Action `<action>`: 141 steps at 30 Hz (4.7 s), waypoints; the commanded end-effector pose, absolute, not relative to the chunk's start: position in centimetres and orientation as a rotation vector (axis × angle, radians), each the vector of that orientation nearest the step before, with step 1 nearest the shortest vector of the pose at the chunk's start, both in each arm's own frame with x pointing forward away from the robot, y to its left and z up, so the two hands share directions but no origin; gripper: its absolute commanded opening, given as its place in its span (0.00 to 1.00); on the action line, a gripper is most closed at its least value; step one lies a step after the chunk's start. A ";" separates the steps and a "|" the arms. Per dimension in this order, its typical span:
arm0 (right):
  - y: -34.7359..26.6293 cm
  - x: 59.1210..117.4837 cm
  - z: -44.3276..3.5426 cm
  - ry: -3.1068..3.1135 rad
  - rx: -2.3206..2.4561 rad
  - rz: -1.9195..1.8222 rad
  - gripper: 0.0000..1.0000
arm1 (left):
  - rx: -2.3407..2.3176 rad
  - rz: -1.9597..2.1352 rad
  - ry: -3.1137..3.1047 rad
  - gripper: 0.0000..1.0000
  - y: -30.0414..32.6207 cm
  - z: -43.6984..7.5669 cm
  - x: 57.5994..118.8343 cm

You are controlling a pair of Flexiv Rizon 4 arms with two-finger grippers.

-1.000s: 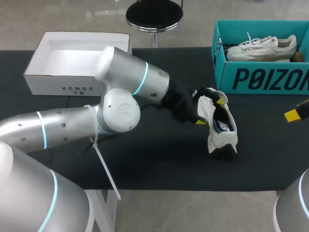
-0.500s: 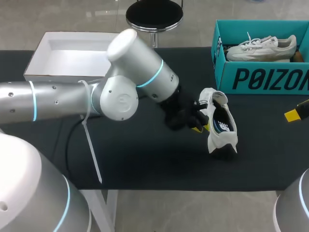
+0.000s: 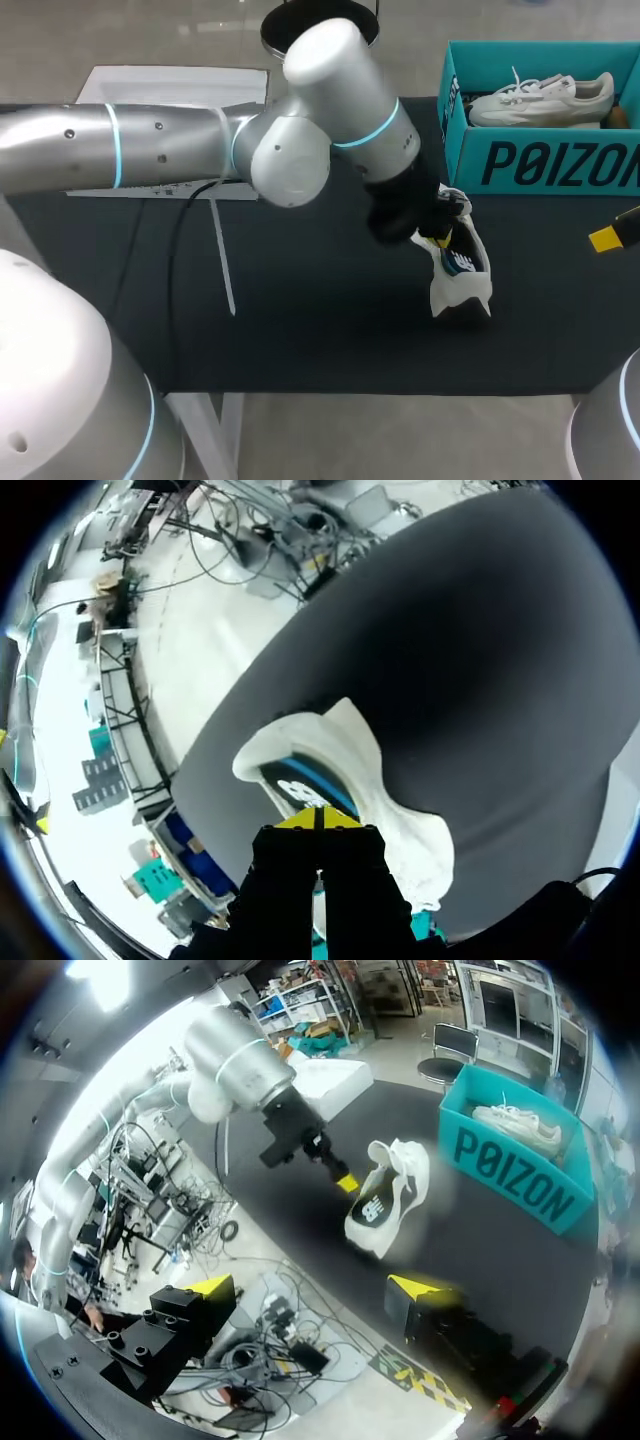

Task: Take the shoe out of the shoebox, open the shoe tongue, remove and reinsert the insole, then place the shoe into the shoebox

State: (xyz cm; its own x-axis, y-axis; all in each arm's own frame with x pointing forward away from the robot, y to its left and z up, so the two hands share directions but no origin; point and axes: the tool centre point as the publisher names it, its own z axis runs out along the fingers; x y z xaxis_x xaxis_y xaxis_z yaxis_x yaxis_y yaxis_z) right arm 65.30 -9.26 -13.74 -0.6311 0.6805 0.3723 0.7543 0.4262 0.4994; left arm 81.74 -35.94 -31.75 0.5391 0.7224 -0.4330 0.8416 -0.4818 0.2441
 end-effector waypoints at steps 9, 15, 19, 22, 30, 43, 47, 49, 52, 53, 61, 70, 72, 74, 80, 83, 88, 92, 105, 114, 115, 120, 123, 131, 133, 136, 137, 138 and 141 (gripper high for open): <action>-9.4 64.2 -14.0 -2.555 -1.315 -1.049 1.00 | 2.439 -0.284 1.345 0.00 -38.3 -35.1 81.1; -9.4 64.2 -14.0 -2.555 -1.315 -1.049 1.00 | 2.476 -0.295 1.356 0.00 -37.9 -36.3 80.0; -9.4 64.2 -14.0 -2.555 -1.315 -1.049 1.00 | 2.468 -0.296 1.357 0.00 -38.0 -36.3 80.0; -9.4 64.2 -14.0 -2.555 -1.315 -1.049 1.00 | 2.444 -0.286 1.364 0.00 -38.6 -35.8 80.4; -9.4 64.2 -14.0 -2.555 -1.315 -1.049 1.00 | 2.436 -0.234 1.438 0.00 -39.7 -36.8 80.9; -9.4 64.2 -14.0 -2.555 -1.315 -1.049 1.00 | 2.328 -0.241 1.677 0.00 -41.6 -42.0 82.2; -9.4 64.2 -14.0 -2.555 -1.315 -1.049 1.00 | 2.295 -0.247 1.721 0.00 -41.6 -42.1 83.1; -9.4 64.2 -14.0 -2.555 -1.315 -1.049 1.00 | 2.294 -0.241 1.722 0.00 -41.5 -41.7 83.7; -9.4 64.2 -14.0 -2.555 -1.315 -1.049 1.00 | 2.308 -0.207 1.709 0.00 -41.0 -40.6 84.2; -9.4 64.2 -14.0 -2.555 -1.315 -1.049 1.00 | 2.287 -0.206 1.730 0.00 -40.8 -40.3 84.4; -9.4 64.2 -14.0 -2.555 -1.315 -1.049 1.00 | 2.228 -0.221 1.794 0.00 -41.2 -37.6 83.8; -9.4 64.2 -14.0 -2.555 -1.315 -1.049 1.00 | 2.222 -0.244 1.905 0.00 -41.7 -38.1 82.1; -9.4 64.2 -14.0 -2.555 -1.315 -1.049 1.00 | 2.229 -0.234 1.925 0.00 -41.5 -38.7 81.7; -9.4 64.2 -14.0 -2.555 -1.315 -1.049 1.00 | 2.233 -0.220 1.940 0.00 -41.2 -39.4 81.2; -9.4 64.2 -14.0 -2.555 -1.315 -1.049 1.00 | 2.204 -0.211 1.984 0.00 -41.1 -41.9 80.8; -9.4 64.2 -14.0 -2.555 -1.315 -1.049 1.00 | 2.174 -0.193 2.011 0.00 -41.0 -42.7 80.9; -9.4 64.2 -14.0 -2.555 -1.315 -1.049 1.00 | 2.133 -0.179 2.034 0.00 -40.6 -41.8 81.6; -9.4 64.2 -14.0 -2.555 -1.315 -1.049 1.00 | 2.100 -0.173 2.042 0.00 -40.1 -40.3 82.3; -9.4 64.2 -14.0 -2.555 -1.315 -1.049 1.00 | 1.989 -0.168 2.056 0.00 -38.7 -35.8 83.6; -9.4 64.2 -14.0 -2.555 -1.315 -1.049 1.00 | 1.908 -0.152 2.013 0.00 -38.2 -30.9 86.0; -9.4 64.2 -14.0 -2.555 -1.315 -1.049 1.00 | 1.907 -0.150 2.011 0.00 -38.1 -30.5 86.3; -9.4 64.2 -14.0 -2.555 -1.315 -1.049 1.00 | 1.886 -0.141 2.000 0.00 -37.8 -29.9 87.1; -9.4 64.2 -14.0 -2.555 -1.315 -1.049 1.00 | 1.887 -0.160 2.000 0.00 -38.4 -31.0 86.8; -9.4 64.2 -14.0 -2.555 -1.315 -1.049 1.00 | 1.927 -0.169 1.971 0.00 -39.8 -33.6 86.1; -9.4 64.2 -14.0 -2.555 -1.315 -1.049 1.00 | 1.930 -0.163 1.971 0.00 -40.0 -34.5 86.5; -9.4 64.2 -14.0 -2.555 -1.315 -1.049 1.00 | 1.930 -0.131 1.973 0.00 -39.8 -35.2 86.9; -9.4 64.2 -14.0 -2.555 -1.315 -1.049 1.00 | 1.931 -0.126 1.975 0.00 -39.9 -35.7 87.2; -9.4 64.2 -14.0 -2.555 -1.315 -1.049 1.00 | 1.931 -0.117 1.978 0.00 -39.9 -36.1 87.5; -9.4 64.2 -14.0 -2.555 -1.315 -1.049 1.00 | 1.924 -0.102 1.986 0.00 -39.9 -36.4 87.7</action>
State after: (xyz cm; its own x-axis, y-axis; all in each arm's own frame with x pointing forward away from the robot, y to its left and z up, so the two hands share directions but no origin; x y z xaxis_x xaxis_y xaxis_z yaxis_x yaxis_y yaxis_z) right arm 65.28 -9.25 -13.71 -0.6307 0.6809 0.3723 0.7539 0.4240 0.5018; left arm 87.44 -39.25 -35.68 0.0033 0.9487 -0.3162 0.9778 0.0632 0.1997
